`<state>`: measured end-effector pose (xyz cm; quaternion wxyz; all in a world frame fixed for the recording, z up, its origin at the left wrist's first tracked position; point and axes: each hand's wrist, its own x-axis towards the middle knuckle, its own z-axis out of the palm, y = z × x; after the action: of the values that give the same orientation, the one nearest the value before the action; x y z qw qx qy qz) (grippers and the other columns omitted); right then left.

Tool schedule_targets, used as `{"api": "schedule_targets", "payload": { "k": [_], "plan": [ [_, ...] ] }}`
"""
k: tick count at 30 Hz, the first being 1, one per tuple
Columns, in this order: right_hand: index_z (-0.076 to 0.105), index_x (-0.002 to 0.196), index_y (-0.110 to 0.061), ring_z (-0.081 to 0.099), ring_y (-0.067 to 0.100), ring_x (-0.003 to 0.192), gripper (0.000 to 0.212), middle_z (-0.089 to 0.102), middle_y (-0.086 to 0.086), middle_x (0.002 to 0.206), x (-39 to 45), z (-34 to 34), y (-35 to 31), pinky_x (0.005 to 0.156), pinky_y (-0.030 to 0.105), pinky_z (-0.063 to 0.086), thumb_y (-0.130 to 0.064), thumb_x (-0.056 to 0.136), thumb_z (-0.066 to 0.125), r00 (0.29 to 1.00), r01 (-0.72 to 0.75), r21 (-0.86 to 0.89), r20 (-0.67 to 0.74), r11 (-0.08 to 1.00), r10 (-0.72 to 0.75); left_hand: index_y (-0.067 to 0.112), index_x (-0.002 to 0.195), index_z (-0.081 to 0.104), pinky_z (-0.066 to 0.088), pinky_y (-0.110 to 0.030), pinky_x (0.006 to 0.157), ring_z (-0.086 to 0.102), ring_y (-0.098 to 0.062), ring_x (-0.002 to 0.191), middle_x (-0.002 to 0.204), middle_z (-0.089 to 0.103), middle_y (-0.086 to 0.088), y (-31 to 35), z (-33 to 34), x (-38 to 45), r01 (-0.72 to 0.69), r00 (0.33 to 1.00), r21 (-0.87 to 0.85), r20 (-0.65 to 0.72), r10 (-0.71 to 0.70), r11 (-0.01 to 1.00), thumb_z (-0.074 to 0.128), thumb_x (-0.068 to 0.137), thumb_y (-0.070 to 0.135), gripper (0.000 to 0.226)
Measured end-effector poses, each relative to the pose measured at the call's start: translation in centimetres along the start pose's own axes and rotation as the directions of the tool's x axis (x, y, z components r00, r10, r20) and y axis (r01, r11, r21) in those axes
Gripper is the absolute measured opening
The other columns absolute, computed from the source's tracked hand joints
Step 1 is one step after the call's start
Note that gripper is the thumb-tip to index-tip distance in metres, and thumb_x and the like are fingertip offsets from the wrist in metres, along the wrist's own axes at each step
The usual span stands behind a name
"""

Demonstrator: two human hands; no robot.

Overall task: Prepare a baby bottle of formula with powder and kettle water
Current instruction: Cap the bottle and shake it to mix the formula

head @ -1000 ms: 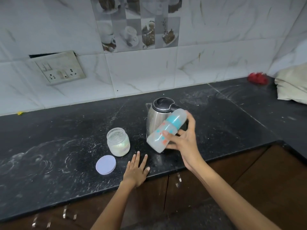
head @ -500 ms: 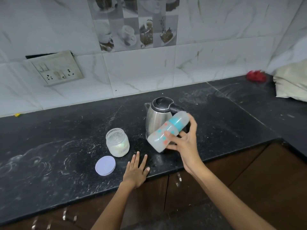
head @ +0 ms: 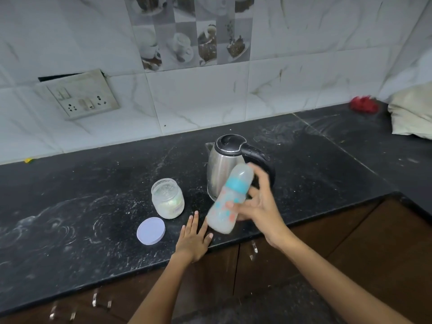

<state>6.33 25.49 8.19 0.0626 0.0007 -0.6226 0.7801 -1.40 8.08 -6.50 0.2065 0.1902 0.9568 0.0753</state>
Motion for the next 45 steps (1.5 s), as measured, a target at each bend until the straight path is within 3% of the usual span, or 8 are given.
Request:
{"api": "schedule_targets", "payload": {
  "k": [11, 15, 19, 23, 32, 36, 40, 45],
  "plan": [
    [0.026, 0.14, -0.034, 0.067, 0.022, 0.107, 0.087, 0.056, 0.009, 0.127, 0.5, -0.6, 0.1, 0.07, 0.038, 0.06, 0.01, 0.078, 0.069, 0.996, 0.006, 0.065, -0.084, 0.998, -0.001, 0.025, 0.151, -0.012, -0.005, -0.041, 0.119, -0.02, -0.022, 0.147, 0.158, -0.025, -0.007, 0.1, 0.0, 0.0, 0.0, 1.0, 0.003, 0.007, 0.0, 1.0, 0.019, 0.103, 0.042, 0.059],
    [0.028, 0.138, -0.035, 0.069, 0.029, 0.102, 0.092, 0.054, 0.014, 0.132, -0.3, -0.2, 0.7, 0.074, 0.04, 0.06, 0.015, 0.074, 0.071, 0.983, -0.072, -0.073, 0.165, 0.995, 0.083, 0.022, 0.15, -0.016, -0.005, -0.041, 0.12, -0.02, -0.021, 0.147, 0.158, -0.024, -0.006, 0.0, 0.0, -0.1, -0.002, 1.0, 0.005, -0.002, 0.002, 1.0, 0.027, 0.102, 0.038, 0.066],
    [0.028, 0.139, -0.032, 0.067, 0.023, 0.108, 0.085, 0.057, 0.011, 0.128, 0.6, -0.5, 0.2, 0.072, 0.041, 0.06, 0.01, 0.078, 0.069, 0.995, 0.017, 0.103, -0.1, 0.995, -0.006, 0.026, 0.151, -0.011, -0.006, -0.041, 0.12, -0.022, -0.021, 0.146, 0.157, -0.026, -0.006, 0.1, 0.0, 0.1, 0.003, 1.0, -0.001, 0.011, -0.003, 1.0, 0.019, 0.103, 0.042, 0.059],
    [0.029, 0.138, -0.034, 0.068, 0.03, 0.104, 0.09, 0.056, 0.015, 0.131, -0.5, -0.3, 0.8, 0.074, 0.043, 0.06, 0.013, 0.075, 0.072, 0.98, -0.094, -0.08, 0.169, 0.992, 0.106, 0.021, 0.15, -0.015, -0.004, -0.041, 0.12, -0.021, -0.022, 0.146, 0.158, -0.025, -0.007, 0.0, -0.1, 0.0, -0.004, 1.0, 0.031, 0.012, 0.004, 1.0, 0.027, 0.102, 0.038, 0.066],
    [0.029, 0.138, -0.036, 0.068, 0.029, 0.104, 0.088, 0.057, 0.013, 0.129, -0.9, -0.7, 0.7, 0.071, 0.044, 0.061, 0.01, 0.076, 0.072, 0.986, -0.103, -0.078, 0.126, 0.992, 0.112, 0.024, 0.15, -0.015, -0.005, -0.041, 0.12, -0.021, -0.021, 0.146, 0.157, -0.027, -0.006, -0.2, 0.2, 0.1, -0.005, 1.0, 0.031, 0.013, 0.004, 1.0, 0.025, 0.102, 0.041, 0.064],
    [0.025, 0.141, -0.032, 0.066, 0.025, 0.108, 0.085, 0.058, 0.011, 0.127, 0.3, -1.3, 0.1, 0.069, 0.04, 0.061, 0.008, 0.08, 0.069, 0.985, 0.023, 0.113, -0.171, 0.993, -0.004, 0.028, 0.15, -0.013, -0.005, -0.041, 0.12, -0.021, -0.021, 0.146, 0.157, -0.027, -0.004, -0.1, 0.2, 0.3, -0.003, 1.0, -0.001, 0.007, 0.003, 1.0, 0.018, 0.103, 0.043, 0.059],
    [0.029, 0.139, -0.037, 0.069, 0.029, 0.104, 0.091, 0.056, 0.012, 0.13, -0.5, -0.9, 0.7, 0.079, 0.051, 0.059, 0.009, 0.075, 0.075, 0.988, -0.083, -0.135, 0.118, 0.987, 0.099, 0.024, 0.15, -0.014, -0.006, -0.041, 0.12, -0.022, -0.021, 0.146, 0.156, -0.028, -0.005, -0.2, 0.3, 0.3, -0.003, 1.0, 0.036, 0.023, 0.002, 0.999, 0.023, 0.102, 0.042, 0.063],
    [0.027, 0.141, -0.031, 0.065, 0.024, 0.11, 0.087, 0.057, 0.006, 0.126, 0.9, -0.3, -0.5, 0.072, 0.043, 0.061, 0.01, 0.078, 0.071, 0.973, 0.089, 0.162, -0.223, 0.983, -0.051, 0.027, 0.151, -0.011, -0.005, -0.041, 0.12, -0.021, -0.021, 0.146, 0.157, -0.026, -0.005, 0.0, 0.2, 0.5, 0.008, 1.0, -0.004, 0.012, -0.008, 1.0, 0.018, 0.103, 0.043, 0.058]
  ]
}}
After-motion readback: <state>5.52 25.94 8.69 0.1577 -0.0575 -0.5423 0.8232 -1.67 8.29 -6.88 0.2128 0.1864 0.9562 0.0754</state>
